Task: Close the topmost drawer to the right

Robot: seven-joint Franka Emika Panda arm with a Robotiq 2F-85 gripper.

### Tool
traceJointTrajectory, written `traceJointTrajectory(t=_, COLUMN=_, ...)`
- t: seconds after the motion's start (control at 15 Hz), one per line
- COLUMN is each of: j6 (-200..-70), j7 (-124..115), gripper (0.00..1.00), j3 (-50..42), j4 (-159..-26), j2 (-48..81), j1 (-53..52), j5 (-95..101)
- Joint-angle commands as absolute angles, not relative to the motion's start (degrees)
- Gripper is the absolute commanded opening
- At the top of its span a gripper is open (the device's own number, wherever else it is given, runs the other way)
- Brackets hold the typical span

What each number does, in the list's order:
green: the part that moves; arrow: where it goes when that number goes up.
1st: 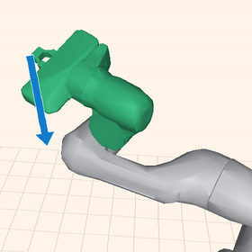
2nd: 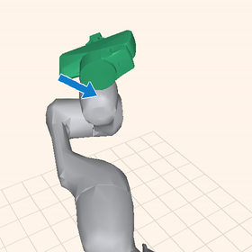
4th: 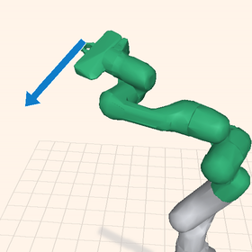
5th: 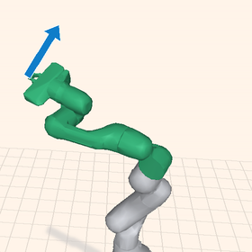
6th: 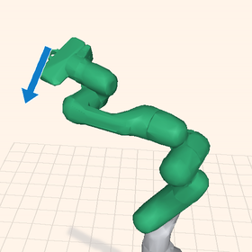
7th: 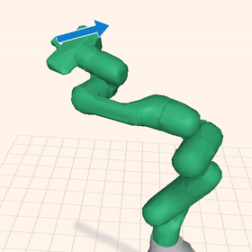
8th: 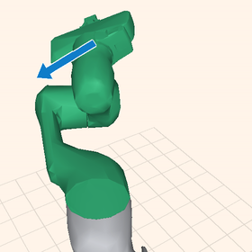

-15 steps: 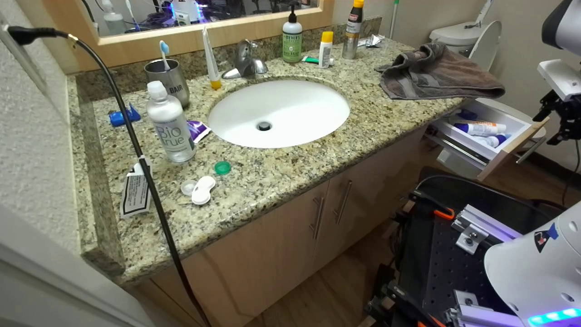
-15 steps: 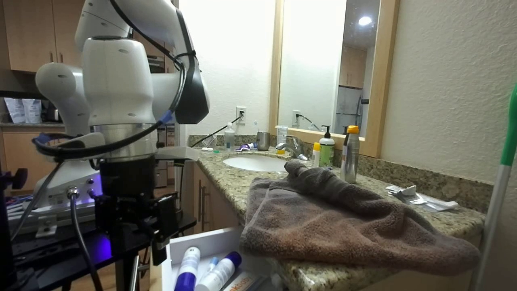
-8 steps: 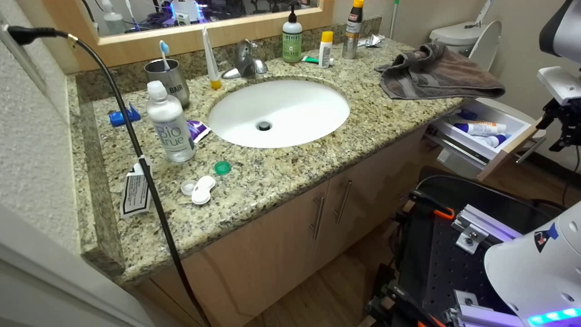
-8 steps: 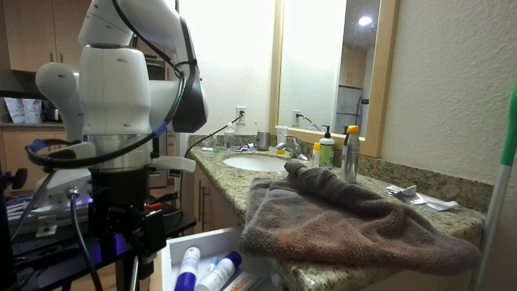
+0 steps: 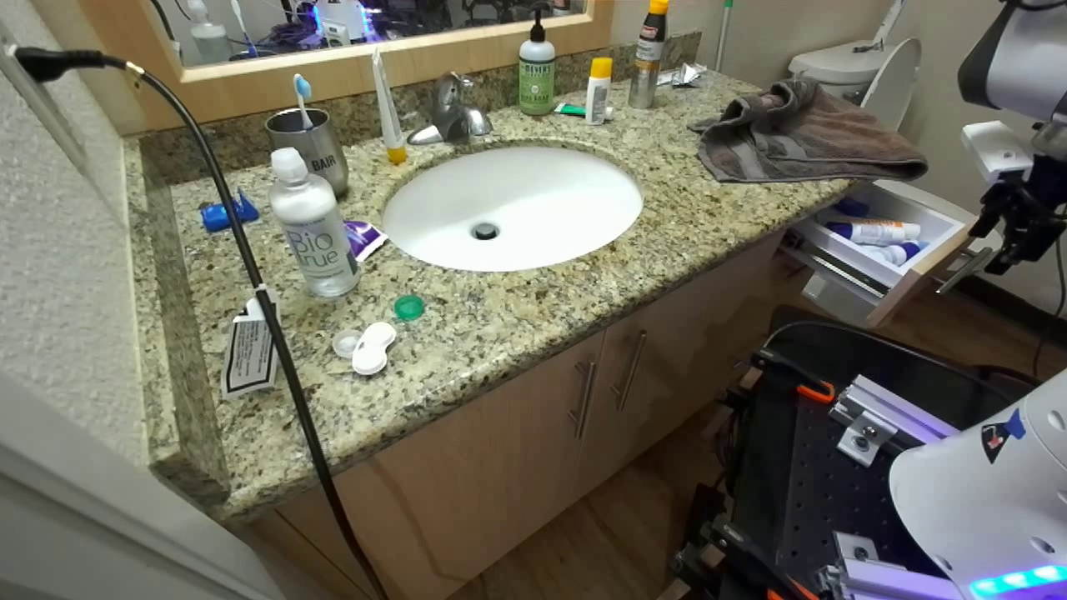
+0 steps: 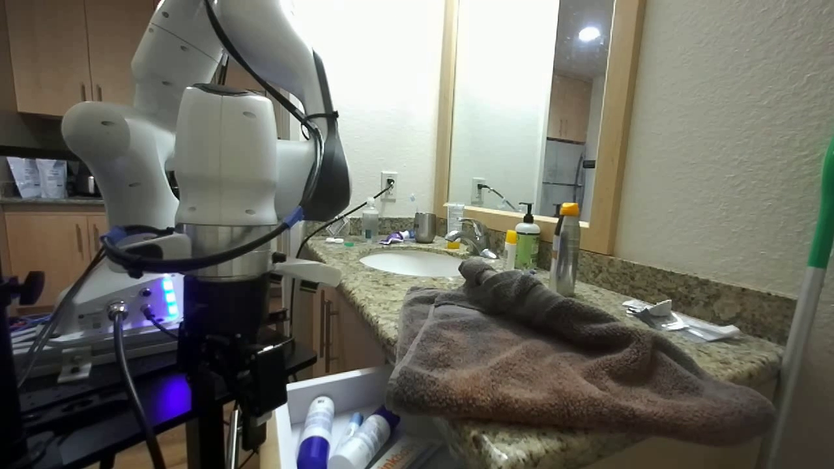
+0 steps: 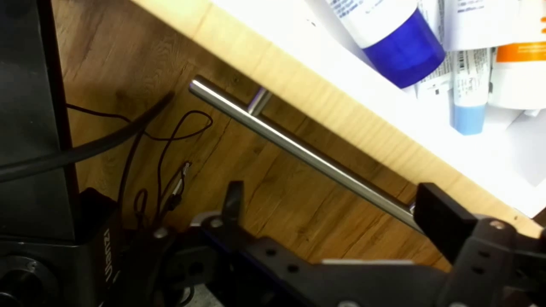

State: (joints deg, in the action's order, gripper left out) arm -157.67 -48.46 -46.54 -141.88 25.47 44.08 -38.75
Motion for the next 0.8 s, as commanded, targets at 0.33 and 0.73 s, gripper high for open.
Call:
traceJointTrajectory(t=0.33, j6=-159.8, j7=-46.1, gripper=1.00, j3=-47.9, j4=-143.5, j2=20.4, j1=45.0, j5=-39.1)
traceJointTrajectory(t=0.73, j6=-160.9, j7=-44.6, gripper=1.00, j3=-50.4, j4=-144.4, j2=22.0, j1=44.1, j5=-35.6)
